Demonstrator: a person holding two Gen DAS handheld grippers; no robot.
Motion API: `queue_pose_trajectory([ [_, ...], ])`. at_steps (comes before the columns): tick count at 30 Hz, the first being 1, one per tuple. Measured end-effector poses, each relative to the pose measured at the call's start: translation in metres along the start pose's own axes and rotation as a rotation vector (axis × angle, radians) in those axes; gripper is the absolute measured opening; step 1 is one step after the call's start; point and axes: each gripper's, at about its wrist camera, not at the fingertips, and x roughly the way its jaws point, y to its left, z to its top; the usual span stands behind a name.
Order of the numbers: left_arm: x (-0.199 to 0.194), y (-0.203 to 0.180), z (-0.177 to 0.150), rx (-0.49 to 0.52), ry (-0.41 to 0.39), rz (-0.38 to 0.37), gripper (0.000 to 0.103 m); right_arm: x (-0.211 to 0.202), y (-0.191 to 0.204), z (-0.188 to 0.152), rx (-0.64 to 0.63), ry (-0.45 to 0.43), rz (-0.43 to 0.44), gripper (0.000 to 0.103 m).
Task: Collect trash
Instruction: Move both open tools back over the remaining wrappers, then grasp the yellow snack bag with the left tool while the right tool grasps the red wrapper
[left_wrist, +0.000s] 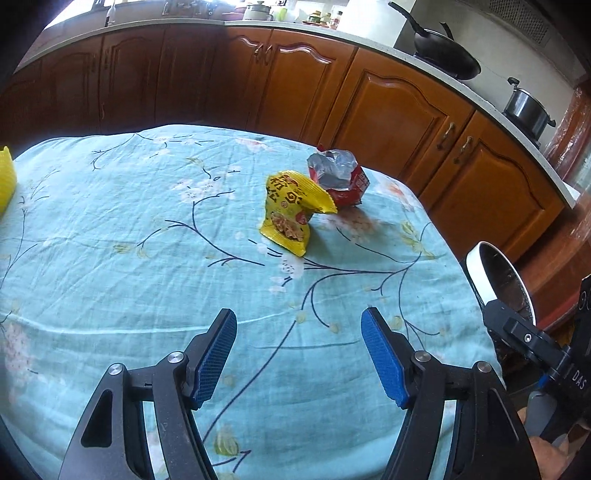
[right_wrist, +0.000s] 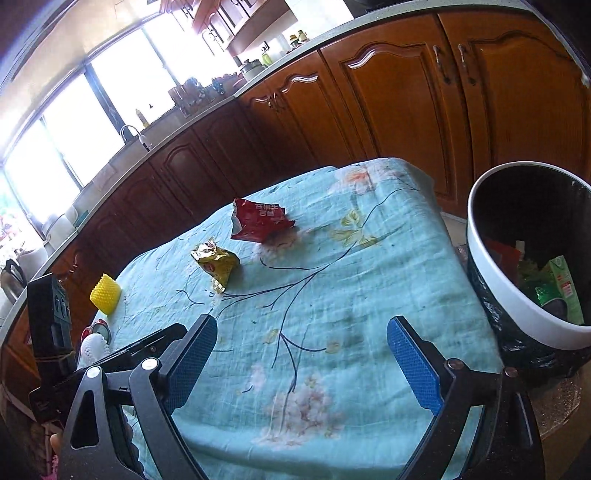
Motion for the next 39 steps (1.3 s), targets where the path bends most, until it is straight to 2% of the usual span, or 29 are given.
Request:
queue_pose_trajectory([
  [8,0.018,0.008,0.015,-0.009,0.016,0.02,0.069,0.028,0.011,0.02,-0.006,0.019,0.017,0.094],
  [17,0.051,0.006,0.041,0.01,0.01,0.056,0.069,0.072,0.027,0.054,-0.023,0.042,0.083,0.093],
  [23,0.074,0.004,0.058,0.027,0.019,0.064,0.069,0.107,0.029,0.078,-0.017,0.054,0.094,0.084],
  [28,0.093,0.004,0.067,0.037,0.026,0.076,0.068,0.139,0.029,0.091,-0.006,0.097,0.111,0.079],
  [30,0.098,0.006,0.068,0.03,0.029,0.069,0.066,0.151,0.028,0.093,-0.005,0.119,0.111,0.071],
  [33,0.106,0.006,0.07,0.033,0.034,0.053,0.045,0.16,0.024,0.093,0.004,0.139,0.103,0.045],
  [34,0.107,0.005,0.07,0.04,0.035,0.048,0.03,0.159,0.023,0.092,0.001,0.133,0.096,0.042],
  [35,0.107,0.003,0.069,0.05,0.036,0.038,0.022,0.157,0.023,0.091,-0.002,0.126,0.095,0.04],
  [36,0.107,0.001,0.069,0.061,0.032,0.032,0.019,0.153,0.022,0.09,-0.007,0.118,0.093,0.032],
  [38,0.104,-0.002,0.068,0.08,0.025,0.033,0.018,0.143,0.02,0.087,-0.013,0.106,0.085,0.025],
  [39,0.103,-0.004,0.068,0.083,0.026,0.022,0.017,0.137,0.018,0.086,-0.012,0.101,0.086,0.01],
])
